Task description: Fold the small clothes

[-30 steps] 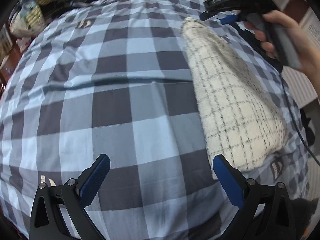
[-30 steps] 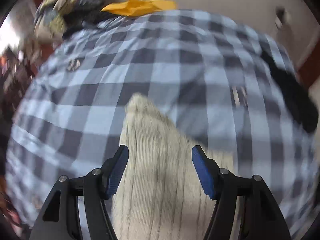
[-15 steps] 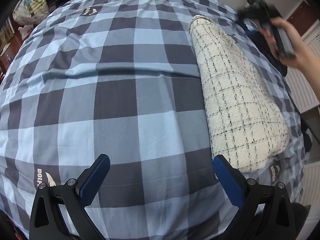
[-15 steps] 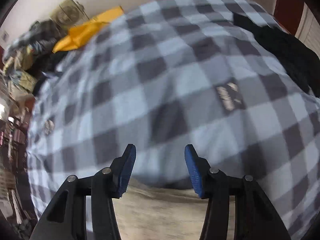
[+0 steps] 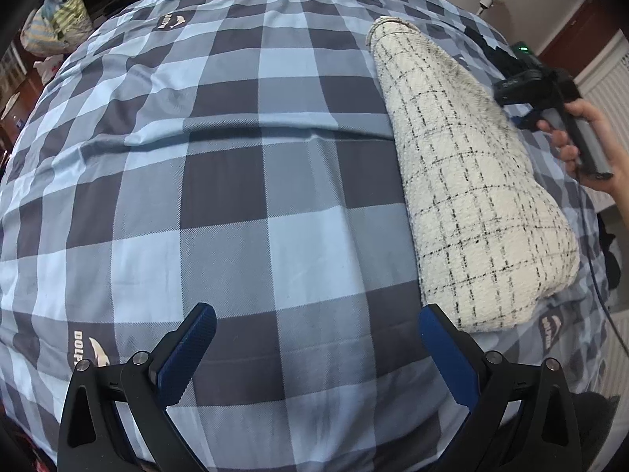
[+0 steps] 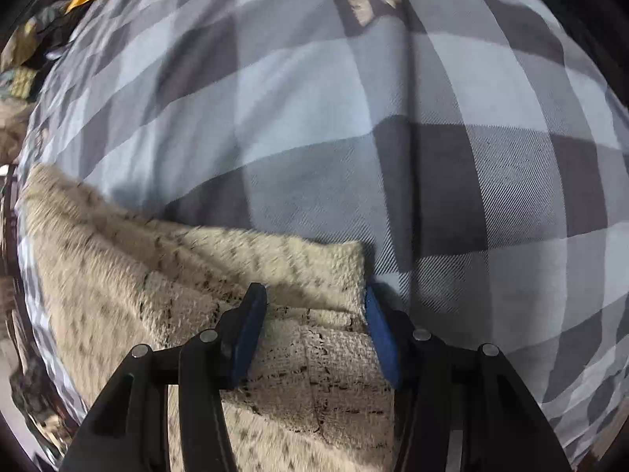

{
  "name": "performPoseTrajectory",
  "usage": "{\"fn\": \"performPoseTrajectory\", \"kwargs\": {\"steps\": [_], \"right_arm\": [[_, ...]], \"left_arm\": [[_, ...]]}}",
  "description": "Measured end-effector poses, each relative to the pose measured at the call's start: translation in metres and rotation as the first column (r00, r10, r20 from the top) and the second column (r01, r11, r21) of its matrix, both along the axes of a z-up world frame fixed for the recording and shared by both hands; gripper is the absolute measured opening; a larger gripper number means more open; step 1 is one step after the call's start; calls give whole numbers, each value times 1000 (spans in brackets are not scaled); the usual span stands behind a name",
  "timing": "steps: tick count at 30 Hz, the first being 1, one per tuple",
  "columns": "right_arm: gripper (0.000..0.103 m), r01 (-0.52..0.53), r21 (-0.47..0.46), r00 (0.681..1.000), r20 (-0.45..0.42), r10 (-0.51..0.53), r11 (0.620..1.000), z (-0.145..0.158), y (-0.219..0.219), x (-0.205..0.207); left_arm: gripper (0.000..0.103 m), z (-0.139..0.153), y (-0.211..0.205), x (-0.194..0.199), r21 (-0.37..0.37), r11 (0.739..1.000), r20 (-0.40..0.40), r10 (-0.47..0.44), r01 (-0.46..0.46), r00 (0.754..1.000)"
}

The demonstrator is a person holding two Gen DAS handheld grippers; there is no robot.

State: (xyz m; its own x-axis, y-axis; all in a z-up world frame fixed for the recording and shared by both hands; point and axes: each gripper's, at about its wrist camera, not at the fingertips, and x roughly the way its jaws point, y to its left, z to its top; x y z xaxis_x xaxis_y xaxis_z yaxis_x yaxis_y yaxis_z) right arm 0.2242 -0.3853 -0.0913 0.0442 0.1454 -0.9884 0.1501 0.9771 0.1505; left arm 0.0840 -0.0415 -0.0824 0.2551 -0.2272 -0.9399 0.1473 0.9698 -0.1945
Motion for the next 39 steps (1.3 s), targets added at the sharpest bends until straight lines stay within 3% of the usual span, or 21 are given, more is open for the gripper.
{"fn": "performPoseTrajectory", "kwargs": {"steps": [3, 6, 9, 10, 11, 16, 20, 22, 24, 29, 33, 34, 35, 37, 39], "right_arm": [[48, 2, 60, 1000, -12, -1, 998, 13, 2, -20], [57, -29, 87, 998, -46, 34, 996, 13, 15, -40], [56, -81, 23, 997, -2, 82, 996, 16, 33, -52], [42, -81, 15, 996, 23, 81, 997, 20, 39, -56], [13, -69, 8, 997, 40, 68, 998, 25, 40, -57], [6, -2, 6, 983, 186, 1, 1000, 68, 29, -67], [1, 92, 48, 916, 388, -103, 995, 130, 7, -73], [0, 111, 78, 850, 508, -136, 991, 155, -11, -71], [0, 143, 38, 794, 593, -137, 989, 167, -14, -67], [0, 162, 100, 885, 426, -189, 982, 113, -29, -34], [4, 228, 220, 955, 141, -263, 948, 48, -38, -30], [8, 225, 216, 961, 113, -253, 950, 40, -35, -32], [20, 214, 189, 967, 99, -235, 958, 33, -31, -33], [34, 173, 131, 976, 107, -188, 976, 32, -21, -38], [35, 134, 119, 979, 136, -150, 984, 35, -13, -40]], "left_arm": [[103, 0, 0, 1, -5, 1000, -1, 3, -3, 1000], [103, 0, -3, 1, -6, 1000, -2, -5, 5, 1000], [103, -3, -6, -1, 6, 1000, 0, -18, 18, 1000], [103, -4, -7, -2, 13, 1000, 2, -21, 21, 1000], [103, -4, -7, -3, 19, 1000, 3, -23, 23, 1000], [103, -4, -4, -4, 21, 1000, 7, -15, 15, 1000], [103, -4, -1, -1, 9, 1000, 9, -4, 4, 1000], [103, -5, 0, 0, 8, 1000, 4, -3, 3, 1000], [103, -7, -1, 1, 9, 1000, -1, -5, 5, 1000], [103, -9, -1, 0, 16, 1000, -2, -10, 10, 1000], [103, -12, -1, 0, 18, 1000, -9, -12, 12, 1000], [103, -12, -1, 0, 16, 1000, -10, -13, 13, 1000], [103, -12, -2, 0, 15, 1000, -10, -14, 14, 1000], [103, -12, -2, 0, 15, 1000, -8, -17, 17, 1000], [103, -12, -2, 0, 16, 1000, -7, -18, 18, 1000]]}}
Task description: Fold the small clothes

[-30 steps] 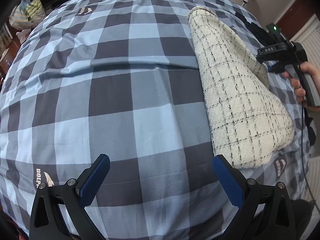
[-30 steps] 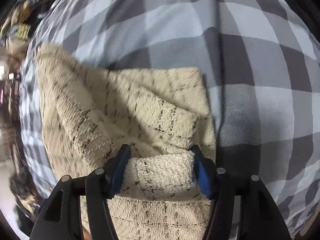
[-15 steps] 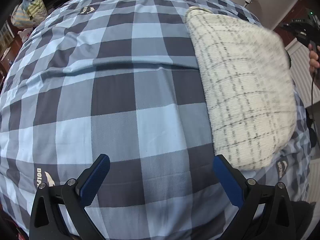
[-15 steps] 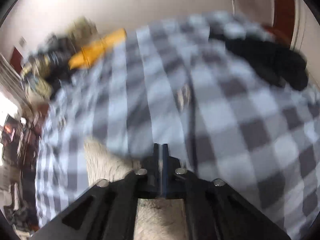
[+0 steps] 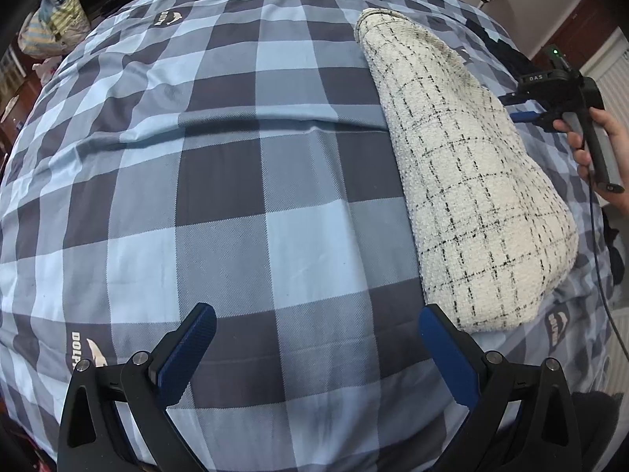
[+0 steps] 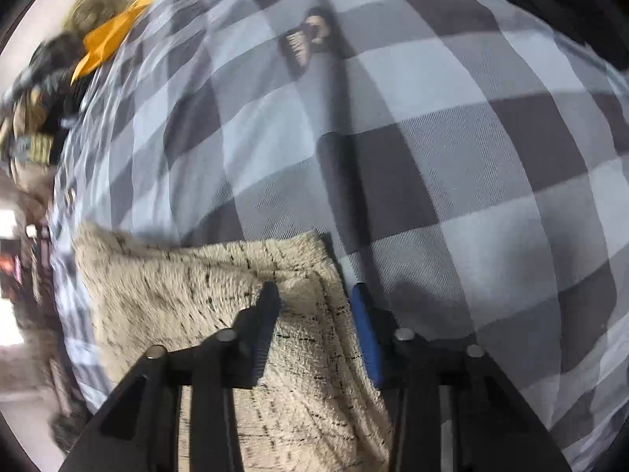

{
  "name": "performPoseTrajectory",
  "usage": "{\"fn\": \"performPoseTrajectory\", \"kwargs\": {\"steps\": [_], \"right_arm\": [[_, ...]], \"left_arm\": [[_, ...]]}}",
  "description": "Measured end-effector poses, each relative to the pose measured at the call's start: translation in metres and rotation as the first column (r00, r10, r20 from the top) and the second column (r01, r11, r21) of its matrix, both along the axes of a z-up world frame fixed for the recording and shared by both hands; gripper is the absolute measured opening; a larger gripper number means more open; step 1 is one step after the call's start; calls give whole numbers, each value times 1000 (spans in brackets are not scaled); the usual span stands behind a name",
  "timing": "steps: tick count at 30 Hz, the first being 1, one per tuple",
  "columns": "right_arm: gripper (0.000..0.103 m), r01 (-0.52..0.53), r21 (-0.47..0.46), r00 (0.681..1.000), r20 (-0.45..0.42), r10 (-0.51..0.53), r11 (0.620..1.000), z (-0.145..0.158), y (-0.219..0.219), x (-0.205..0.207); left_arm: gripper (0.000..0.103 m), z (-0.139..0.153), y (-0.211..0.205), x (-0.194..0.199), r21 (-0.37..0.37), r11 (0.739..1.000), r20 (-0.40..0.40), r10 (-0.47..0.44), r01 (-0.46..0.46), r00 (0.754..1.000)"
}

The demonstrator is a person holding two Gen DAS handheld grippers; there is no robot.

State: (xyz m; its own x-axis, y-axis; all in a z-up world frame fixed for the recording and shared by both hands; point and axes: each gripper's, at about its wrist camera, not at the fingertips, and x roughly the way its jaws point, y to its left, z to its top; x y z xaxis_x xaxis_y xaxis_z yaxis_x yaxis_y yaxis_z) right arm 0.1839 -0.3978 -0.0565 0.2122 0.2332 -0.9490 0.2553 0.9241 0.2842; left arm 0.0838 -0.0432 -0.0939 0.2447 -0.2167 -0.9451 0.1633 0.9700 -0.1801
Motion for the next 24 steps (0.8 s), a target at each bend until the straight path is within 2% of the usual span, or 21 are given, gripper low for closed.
{"fn": "performPoseTrajectory", "kwargs": {"steps": [4, 6, 7, 8, 10, 13, 14, 15, 16, 18, 20, 24], "right_arm": [[36, -30, 16, 998, 58, 29, 999, 8, 2, -1], [41, -29, 78, 996, 84, 22, 997, 12, -1, -5], [48, -27, 87, 996, 86, 20, 996, 12, -1, -7], [55, -34, 80, 997, 75, 28, 996, 11, 1, -8], [61, -59, 44, 998, 41, 57, 997, 0, 8, -8], [61, -109, 18, 993, -36, 109, 994, -21, 25, -7], [56, -114, 22, 993, -29, 114, 993, -22, 28, -8], [44, -117, -21, 993, -5, 117, 993, -17, 33, -10], [7, -134, -67, 991, 8, 135, 989, -13, 36, -12], [7, -138, -103, 987, 71, 146, 985, 1, 39, -16], [6, -128, -97, 980, 142, 141, 987, 23, 35, -23], [6, 30, 27, 973, 229, -35, 999, 61, 1, -45]], "left_arm": [[103, 0, 2, 1, -6, 1000, -5, 7, -7, 1000], [103, 1, 1, 1, -9, 1000, -3, 7, -8, 1000], [103, 2, 1, 1, -8, 1000, -1, 6, -6, 1000], [103, 2, 1, 1, -7, 1000, 1, 4, -4, 1000], [103, 2, -1, -1, -4, 1000, 4, -5, 5, 1000], [103, 1, -3, -2, 2, 1000, 8, -12, 12, 1000], [103, 1, -3, -2, 5, 1000, 9, -12, 12, 1000], [103, 1, -2, -2, 7, 1000, 9, -11, 11, 1000], [103, 1, -2, -2, 9, 1000, 9, -9, 9, 1000], [103, 0, 0, -2, 7, 1000, 6, -4, 4, 1000], [103, 2, 0, -1, 2, 1000, 7, -1, 1, 1000], [103, 4, 0, -1, 0, 1000, 17, -5, 5, 1000]]}}
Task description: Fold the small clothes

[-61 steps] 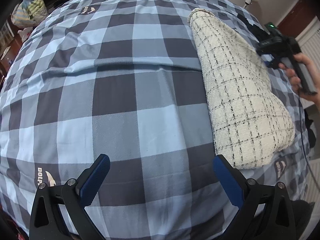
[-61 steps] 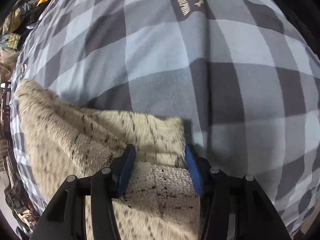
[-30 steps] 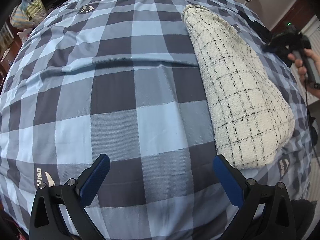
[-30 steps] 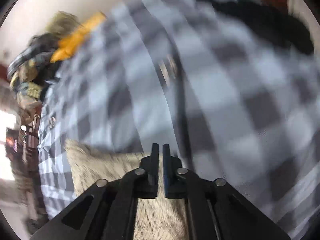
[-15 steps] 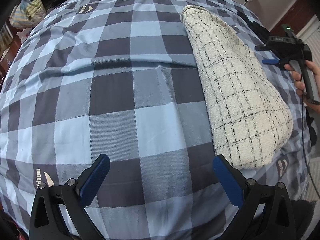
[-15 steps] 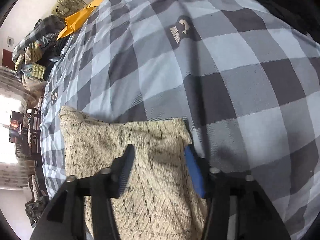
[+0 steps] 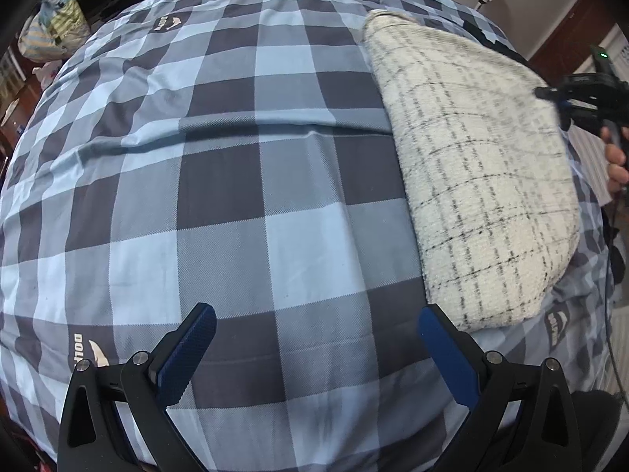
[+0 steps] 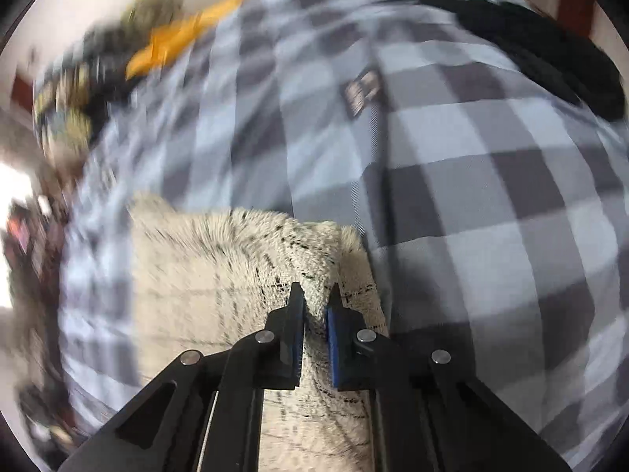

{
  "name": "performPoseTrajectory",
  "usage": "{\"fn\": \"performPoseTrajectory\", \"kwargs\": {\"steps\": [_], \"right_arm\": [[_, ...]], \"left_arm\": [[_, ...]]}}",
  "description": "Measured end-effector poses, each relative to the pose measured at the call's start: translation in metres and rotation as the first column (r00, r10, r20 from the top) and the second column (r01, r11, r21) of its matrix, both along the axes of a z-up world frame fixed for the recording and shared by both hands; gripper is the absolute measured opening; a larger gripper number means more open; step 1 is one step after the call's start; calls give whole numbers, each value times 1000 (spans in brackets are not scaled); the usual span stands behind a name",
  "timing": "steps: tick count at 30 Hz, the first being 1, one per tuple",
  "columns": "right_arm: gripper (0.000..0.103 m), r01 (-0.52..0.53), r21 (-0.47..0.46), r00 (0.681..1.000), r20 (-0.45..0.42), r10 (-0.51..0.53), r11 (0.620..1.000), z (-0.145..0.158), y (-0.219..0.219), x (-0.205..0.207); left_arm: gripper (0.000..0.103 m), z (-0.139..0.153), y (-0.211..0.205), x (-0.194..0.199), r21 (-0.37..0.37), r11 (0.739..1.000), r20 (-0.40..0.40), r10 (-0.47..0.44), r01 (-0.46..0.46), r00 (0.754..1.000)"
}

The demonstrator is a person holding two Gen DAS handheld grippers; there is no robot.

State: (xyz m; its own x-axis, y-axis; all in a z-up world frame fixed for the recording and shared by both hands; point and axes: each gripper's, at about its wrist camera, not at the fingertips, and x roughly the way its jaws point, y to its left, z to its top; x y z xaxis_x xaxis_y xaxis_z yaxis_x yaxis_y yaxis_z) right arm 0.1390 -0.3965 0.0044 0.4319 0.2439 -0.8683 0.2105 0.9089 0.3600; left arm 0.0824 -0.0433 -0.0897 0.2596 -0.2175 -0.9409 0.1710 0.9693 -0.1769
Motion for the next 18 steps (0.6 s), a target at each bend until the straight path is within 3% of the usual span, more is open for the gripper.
{"fn": "performPoseTrajectory", "kwargs": {"steps": [4, 7, 10, 12, 14, 15, 17, 18], "right_arm": [[6, 113, -47, 994, -7, -114, 992, -4, -13, -8], [6, 155, -42, 984, -85, -159, 987, -45, -24, 6], [10, 120, 35, 987, -112, -115, 992, -78, -27, 17], [14, 173, 114, 978, -141, -156, 978, -81, -38, 15], [25, 198, 136, 975, -125, -181, 971, -70, -46, 7], [30, 187, 99, 980, -86, -178, 977, -57, -48, -2], [59, 128, -40, 991, -31, -129, 991, -31, -41, -25], [63, 60, -106, 998, -11, -61, 993, -19, -32, -41]], "left_arm": [[103, 0, -1, -1, 6, 1000, 2, -5, 5, 1000], [103, 0, -3, -1, 10, 1000, 3, -9, 9, 1000], [103, 1, -5, -2, 15, 1000, 13, -17, 17, 1000], [103, 3, -7, -4, 13, 1000, 28, -27, 26, 999], [103, 6, -10, -8, 20, 999, 46, -51, 50, 998], [103, 7, -13, -10, 26, 997, 57, -68, 66, 996], [103, 14, -23, -18, 24, 992, 109, -124, 122, 986], [103, 17, -28, -21, 27, 989, 131, -146, 144, 981]]}}
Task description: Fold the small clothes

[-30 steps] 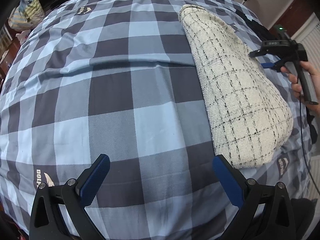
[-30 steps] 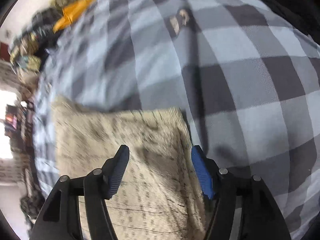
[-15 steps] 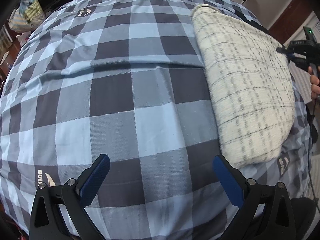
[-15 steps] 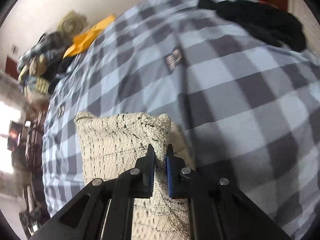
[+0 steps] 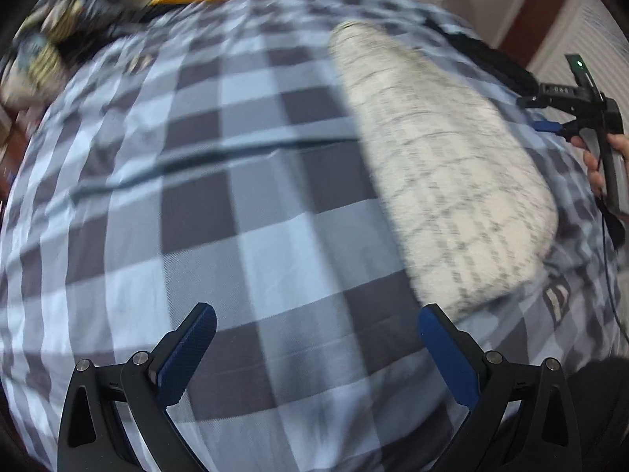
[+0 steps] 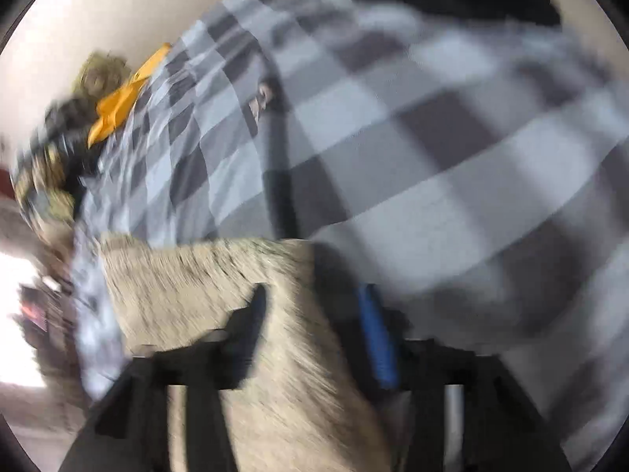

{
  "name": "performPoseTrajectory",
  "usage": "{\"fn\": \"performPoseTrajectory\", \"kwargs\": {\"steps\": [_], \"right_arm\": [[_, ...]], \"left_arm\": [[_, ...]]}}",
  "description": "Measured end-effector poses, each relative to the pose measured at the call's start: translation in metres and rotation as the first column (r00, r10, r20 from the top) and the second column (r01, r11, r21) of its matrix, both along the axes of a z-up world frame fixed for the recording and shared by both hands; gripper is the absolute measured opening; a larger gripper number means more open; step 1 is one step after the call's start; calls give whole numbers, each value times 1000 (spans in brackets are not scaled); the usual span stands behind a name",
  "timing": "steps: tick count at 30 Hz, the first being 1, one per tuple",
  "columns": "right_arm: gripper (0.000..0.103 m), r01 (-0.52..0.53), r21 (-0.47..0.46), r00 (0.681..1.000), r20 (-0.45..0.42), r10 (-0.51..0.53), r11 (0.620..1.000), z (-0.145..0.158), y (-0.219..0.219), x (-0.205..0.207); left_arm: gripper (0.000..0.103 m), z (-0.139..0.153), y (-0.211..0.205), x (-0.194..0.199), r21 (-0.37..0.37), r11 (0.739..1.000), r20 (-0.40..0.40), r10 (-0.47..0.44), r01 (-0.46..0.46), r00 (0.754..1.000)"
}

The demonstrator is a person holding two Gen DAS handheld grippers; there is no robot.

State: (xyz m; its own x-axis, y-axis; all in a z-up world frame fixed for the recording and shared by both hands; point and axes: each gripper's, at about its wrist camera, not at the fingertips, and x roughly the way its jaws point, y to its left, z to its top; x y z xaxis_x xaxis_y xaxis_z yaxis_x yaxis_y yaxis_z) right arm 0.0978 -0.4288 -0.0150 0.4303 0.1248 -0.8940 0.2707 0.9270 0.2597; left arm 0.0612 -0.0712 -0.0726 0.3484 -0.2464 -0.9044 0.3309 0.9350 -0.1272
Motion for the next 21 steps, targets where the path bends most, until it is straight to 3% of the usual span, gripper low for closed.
{"fn": "performPoseTrajectory", "kwargs": {"steps": [4, 8, 13, 15, 19, 21], "right_arm": [[69, -206, -71, 979, -28, 204, 976, 1, 21, -58], [69, -342, -76, 938, -91, 335, 937, -29, 28, -104], [69, -397, -71, 917, -66, 392, 915, -46, 25, -124], [69, -423, -54, 906, -49, 420, 905, -47, 23, -128], [69, -442, -20, 897, -25, 441, 897, -58, 23, -123], [69, -425, -12, 905, -26, 424, 905, -65, 24, -117]], "left_arm": [[103, 20, -32, -24, -14, 992, 104, -125, 128, 987], [103, 28, -79, -44, 13, 967, 170, -254, 256, 952], [103, 1, -138, -53, 214, 889, 261, -452, 406, 853], [103, -12, -147, -47, 251, 870, 272, -484, 424, 832], [100, -36, -160, -22, 289, 869, 232, -470, 401, 852], [74, -38, -157, -17, 294, 875, 241, -456, 384, 857]]}}
